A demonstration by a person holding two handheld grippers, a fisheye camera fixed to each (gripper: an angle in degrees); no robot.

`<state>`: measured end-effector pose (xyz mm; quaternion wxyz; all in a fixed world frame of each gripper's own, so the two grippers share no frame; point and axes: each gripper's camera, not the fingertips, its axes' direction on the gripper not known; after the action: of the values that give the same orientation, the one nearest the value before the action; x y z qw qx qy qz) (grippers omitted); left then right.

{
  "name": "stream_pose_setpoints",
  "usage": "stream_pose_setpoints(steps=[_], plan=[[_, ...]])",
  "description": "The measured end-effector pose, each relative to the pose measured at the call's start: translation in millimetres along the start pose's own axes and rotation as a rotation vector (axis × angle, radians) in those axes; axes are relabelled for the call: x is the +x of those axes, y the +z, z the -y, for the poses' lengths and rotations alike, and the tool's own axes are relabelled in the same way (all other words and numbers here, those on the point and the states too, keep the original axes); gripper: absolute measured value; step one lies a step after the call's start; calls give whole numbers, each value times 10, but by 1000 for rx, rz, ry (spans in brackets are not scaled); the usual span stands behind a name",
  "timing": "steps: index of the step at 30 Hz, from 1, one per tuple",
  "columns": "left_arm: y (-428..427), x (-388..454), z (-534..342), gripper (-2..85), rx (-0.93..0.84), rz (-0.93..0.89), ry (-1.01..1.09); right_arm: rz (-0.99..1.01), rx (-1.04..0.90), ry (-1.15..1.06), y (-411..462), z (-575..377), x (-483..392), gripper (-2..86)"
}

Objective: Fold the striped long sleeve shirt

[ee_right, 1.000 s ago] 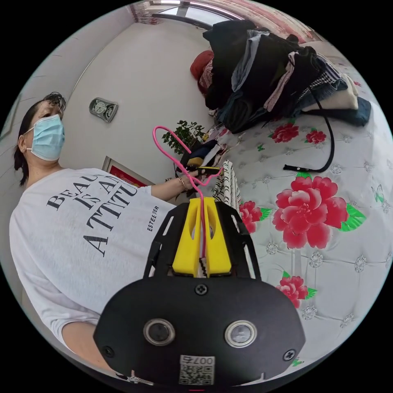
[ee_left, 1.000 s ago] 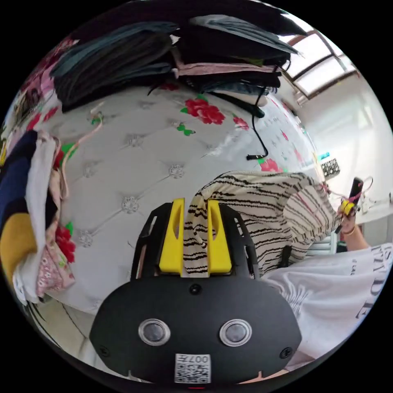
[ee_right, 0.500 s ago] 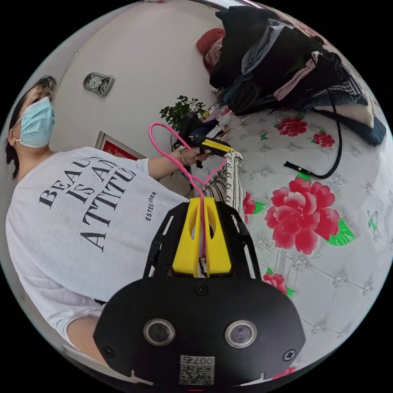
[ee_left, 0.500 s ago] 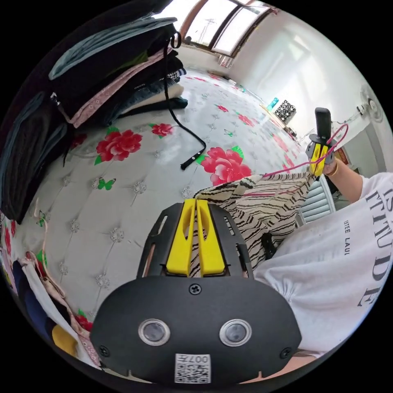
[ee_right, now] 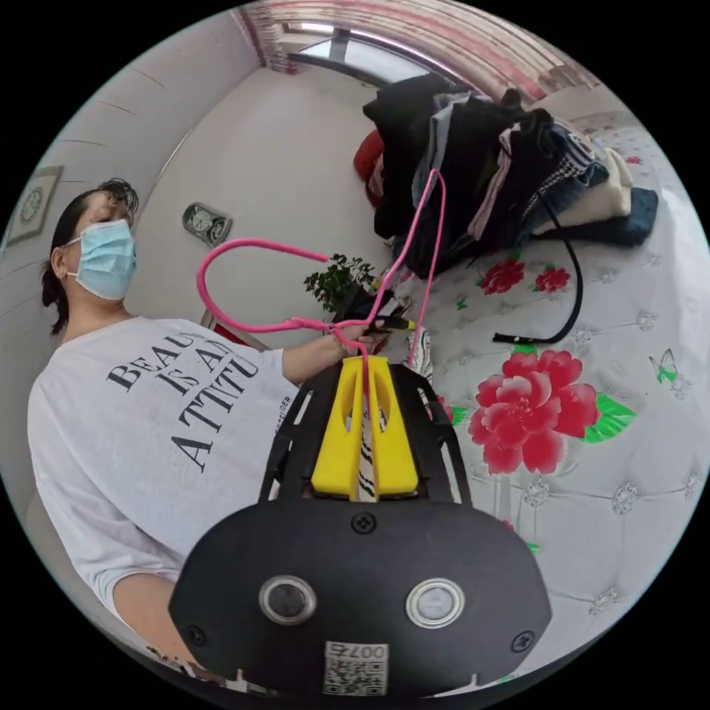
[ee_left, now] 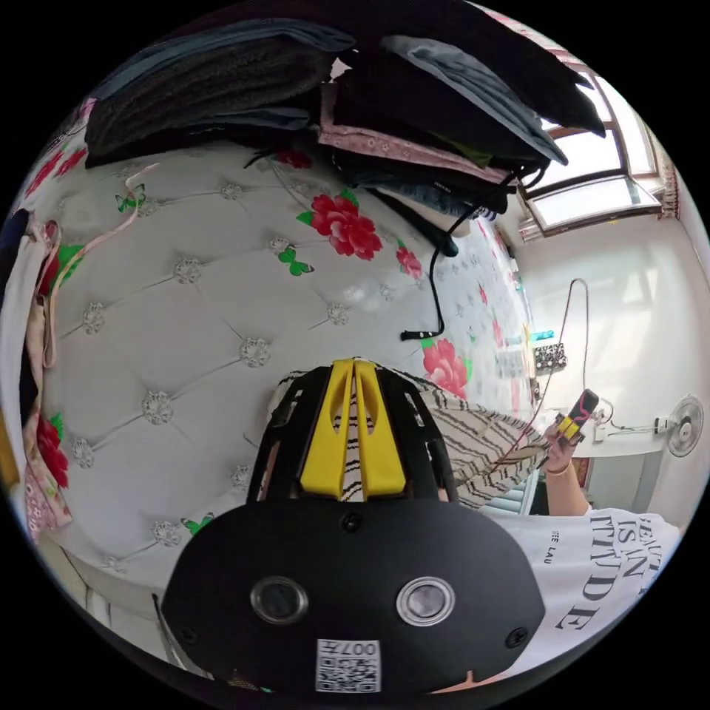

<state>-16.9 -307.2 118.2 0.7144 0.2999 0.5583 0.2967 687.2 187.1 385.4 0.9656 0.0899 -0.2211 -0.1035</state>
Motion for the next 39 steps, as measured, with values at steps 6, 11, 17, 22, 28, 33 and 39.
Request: stream_pose_setpoints(steps=[6, 11, 17, 22, 28, 33, 39], plan=[[63, 204, -27, 9, 26, 64, 46, -280, 781, 287, -1718, -405, 280, 29], [-278, 151, -236, 69, 141, 105, 32, -779, 848, 645, -2543, -1100, 216, 82], [-178, -35, -670, 94, 55, 227, -24, -815, 431, 619, -1654, -1289, 2, 90], [447, -70, -726, 85, -106, 320, -42, -710, 25, 520, -348, -1106, 193, 84], [478, -4, -790, 2, -119, 361, -7, -840, -188, 445, 494, -934, 285, 32], [-61, 120, -1012, -8, 50, 211, 9, -714, -102, 471, 225, -787, 26, 3], [-1054, 687, -1086, -7, 240, 104, 231, -849, 50, 270, -244, -380, -1038, 3]])
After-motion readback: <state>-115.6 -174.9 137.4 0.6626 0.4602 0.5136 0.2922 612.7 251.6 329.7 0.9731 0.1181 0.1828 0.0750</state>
